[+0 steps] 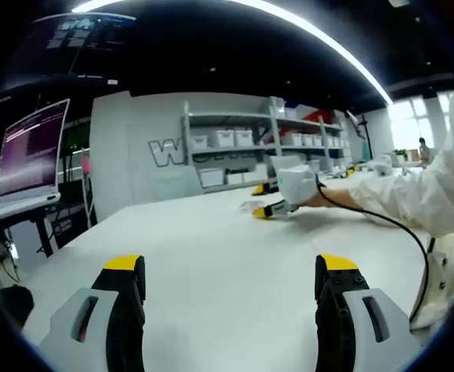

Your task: Open the resealable bag by pulling the two sides of the seal apart until the entire bag opening is separated and visibly accessible.

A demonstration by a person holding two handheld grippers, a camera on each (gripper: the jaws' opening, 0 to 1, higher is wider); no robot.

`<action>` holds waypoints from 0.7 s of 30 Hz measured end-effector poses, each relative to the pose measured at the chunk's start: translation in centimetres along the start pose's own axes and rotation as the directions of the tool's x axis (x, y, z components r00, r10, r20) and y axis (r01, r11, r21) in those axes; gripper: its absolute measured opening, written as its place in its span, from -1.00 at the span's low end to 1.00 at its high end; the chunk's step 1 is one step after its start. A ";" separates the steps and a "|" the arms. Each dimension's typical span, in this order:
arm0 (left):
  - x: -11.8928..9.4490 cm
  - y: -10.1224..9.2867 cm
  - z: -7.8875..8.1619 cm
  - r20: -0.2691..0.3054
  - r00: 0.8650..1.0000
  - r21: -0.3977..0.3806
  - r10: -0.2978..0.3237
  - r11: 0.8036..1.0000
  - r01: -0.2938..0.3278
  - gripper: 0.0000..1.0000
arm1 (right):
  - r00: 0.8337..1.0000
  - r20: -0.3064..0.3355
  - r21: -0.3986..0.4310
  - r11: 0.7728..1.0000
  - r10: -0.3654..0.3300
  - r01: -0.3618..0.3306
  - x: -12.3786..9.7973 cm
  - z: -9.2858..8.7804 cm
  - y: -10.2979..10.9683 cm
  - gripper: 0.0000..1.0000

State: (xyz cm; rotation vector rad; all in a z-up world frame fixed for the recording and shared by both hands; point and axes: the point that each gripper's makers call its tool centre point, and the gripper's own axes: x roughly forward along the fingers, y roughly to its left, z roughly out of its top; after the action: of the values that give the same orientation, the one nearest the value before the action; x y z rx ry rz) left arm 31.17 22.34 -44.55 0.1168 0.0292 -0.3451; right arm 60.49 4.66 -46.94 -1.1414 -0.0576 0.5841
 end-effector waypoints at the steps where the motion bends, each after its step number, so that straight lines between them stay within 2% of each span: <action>1: 0.0 0.0 0.0 0.000 1.000 -0.001 -0.001 1.000 0.001 0.80 | 1.000 0.002 0.013 1.000 0.000 0.000 0.0 0.0 0.0 -0.44; 10: -0.2 0.1 0.0 0.004 1.000 -0.005 0.006 1.000 -0.006 0.80 | 1.000 -0.004 0.048 0.999 0.004 -0.004 -0.2 -0.1 0.4 -0.55; 16: -0.4 0.1 0.1 0.008 1.000 -0.007 0.008 1.000 -0.008 0.80 | 1.000 -0.007 0.146 0.989 0.017 -0.016 -0.3 -0.1 0.7 -0.60; 21: -0.5 0.2 0.2 0.010 1.000 -0.005 0.009 1.000 -0.009 0.80 | 1.000 -0.007 0.186 0.982 0.020 -0.019 -0.5 -0.1 0.9 -0.62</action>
State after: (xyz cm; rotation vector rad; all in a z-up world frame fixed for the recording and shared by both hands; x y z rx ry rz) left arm 30.74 22.64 -44.33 0.1102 0.0196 -0.3365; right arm 59.75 4.63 -47.66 -0.9639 0.0154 0.5893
